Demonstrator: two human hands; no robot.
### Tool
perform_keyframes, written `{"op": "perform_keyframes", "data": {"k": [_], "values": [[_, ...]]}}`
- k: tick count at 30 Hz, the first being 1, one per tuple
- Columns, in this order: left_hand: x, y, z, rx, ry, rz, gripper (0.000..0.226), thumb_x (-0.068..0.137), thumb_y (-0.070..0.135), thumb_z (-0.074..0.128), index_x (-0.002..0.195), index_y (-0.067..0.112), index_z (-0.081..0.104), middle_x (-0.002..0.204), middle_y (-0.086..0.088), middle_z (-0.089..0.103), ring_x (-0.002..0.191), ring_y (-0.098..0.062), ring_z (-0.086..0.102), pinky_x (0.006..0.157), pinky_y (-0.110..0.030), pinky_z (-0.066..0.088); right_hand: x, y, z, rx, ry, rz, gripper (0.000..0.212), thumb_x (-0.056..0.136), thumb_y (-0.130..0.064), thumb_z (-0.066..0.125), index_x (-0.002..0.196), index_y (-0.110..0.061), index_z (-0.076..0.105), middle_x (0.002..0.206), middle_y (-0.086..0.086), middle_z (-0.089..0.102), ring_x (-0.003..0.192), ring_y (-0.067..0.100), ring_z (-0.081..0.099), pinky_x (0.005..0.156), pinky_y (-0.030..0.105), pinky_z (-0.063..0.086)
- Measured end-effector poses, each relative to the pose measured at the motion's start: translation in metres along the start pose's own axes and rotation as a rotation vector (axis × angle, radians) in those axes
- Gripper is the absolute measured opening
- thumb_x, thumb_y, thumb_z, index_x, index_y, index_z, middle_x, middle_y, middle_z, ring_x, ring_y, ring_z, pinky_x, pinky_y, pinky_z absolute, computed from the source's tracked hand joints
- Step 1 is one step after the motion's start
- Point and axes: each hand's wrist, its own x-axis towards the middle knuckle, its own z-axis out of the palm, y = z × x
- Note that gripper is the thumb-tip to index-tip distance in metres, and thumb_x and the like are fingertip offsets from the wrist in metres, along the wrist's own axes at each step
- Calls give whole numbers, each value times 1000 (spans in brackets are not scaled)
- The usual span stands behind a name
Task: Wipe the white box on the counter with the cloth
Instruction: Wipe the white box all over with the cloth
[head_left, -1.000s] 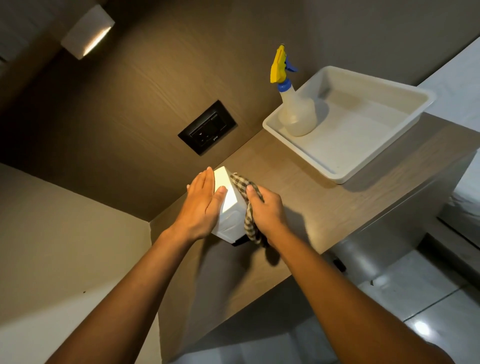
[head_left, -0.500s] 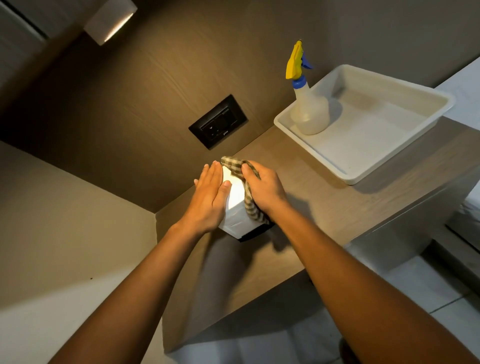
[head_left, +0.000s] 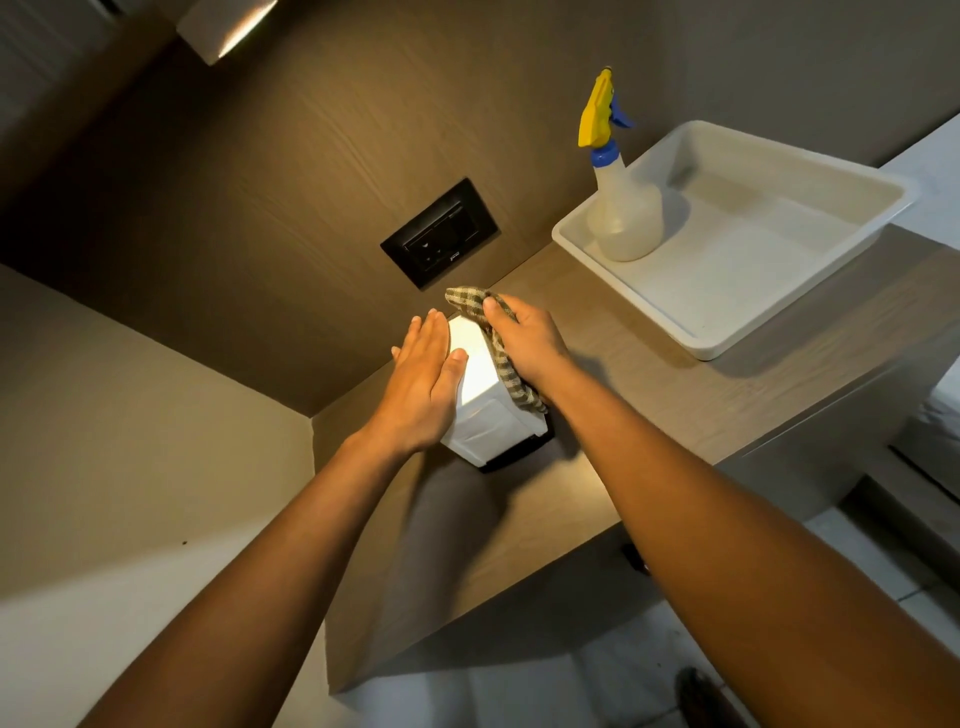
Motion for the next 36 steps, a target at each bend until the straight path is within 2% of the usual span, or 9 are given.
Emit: {"op": "perform_keyframes", "data": {"k": [4, 8, 12, 15, 19, 22, 30, 32, 36], "values": [[-1, 1, 1, 6, -5, -3, 80, 100, 55, 16, 168, 14, 4, 177, -1, -2, 162, -16, -9, 124, -35, -11, -7, 12, 2, 74, 54, 55, 33, 100, -40, 49, 111, -17, 70, 101, 7, 73, 98, 23, 69, 90, 44, 57], [-1, 1, 2, 19, 6, 5, 79, 100, 54, 16, 168, 14, 5, 177, -1, -1, 162, -16, -8, 125, -36, -10, -48, 29, -1, 33, 122, 62, 33, 100, -46, 45, 112, -24, 67, 101, -2, 70, 96, 13, 65, 80, 31, 57], [-1, -2, 3, 27, 12, 18, 75, 104, 52, 17, 168, 14, 4, 177, -1, -2, 161, -16, -9, 124, -35, -10, -87, 47, 1, 74, 171, 54, 35, 101, -42, 45, 122, -22, 65, 107, -3, 68, 101, 8, 63, 80, 24, 54], [-1, -2, 3, 25, 4, 18, 76, 103, 52, 17, 168, 14, 4, 177, -1, -3, 161, -15, -9, 124, -36, -10, -86, 41, 2, 89, 170, 48, 28, 102, -39, 45, 113, -24, 65, 103, -7, 67, 97, 4, 62, 77, 20, 52], [-2, 0, 1, 27, -15, 22, 78, 102, 52, 17, 167, 12, 2, 177, -2, -3, 161, -16, -9, 123, -34, -11, -45, 22, -6, -23, 111, 76, 25, 102, -41, 42, 102, -26, 62, 95, -3, 65, 92, 12, 63, 80, 31, 55], [-2, 2, 0, 30, -17, 21, 79, 101, 53, 17, 167, 12, 2, 177, -3, -2, 162, -17, -9, 122, -35, -12, -21, 23, -8, 11, 92, 150, 32, 101, -43, 45, 106, -21, 66, 98, 6, 68, 97, 24, 65, 88, 43, 55], [-2, 3, 1, 51, -17, 29, 78, 102, 51, 16, 167, 11, 2, 177, -6, -2, 162, -20, -9, 124, -38, -11, -68, 25, 1, 7, 202, 152, 38, 100, -48, 40, 113, -23, 64, 103, 2, 67, 96, 16, 65, 86, 41, 58], [-2, 2, 1, 59, -7, 31, 74, 106, 49, 17, 167, 11, 2, 176, -6, -3, 162, -21, -9, 127, -42, -9, -78, 15, 4, 88, 202, 146, 39, 100, -50, 40, 120, -25, 63, 108, 1, 67, 102, 16, 64, 90, 40, 57], [-1, 2, -1, 63, -5, 24, 64, 114, 43, 19, 167, 13, 1, 176, -5, -4, 162, -20, -10, 129, -43, -6, -76, -11, -25, 556, 112, 323, 45, 100, -43, 48, 135, -17, 55, 129, 12, 63, 118, 30, 60, 103, 48, 47]]}}
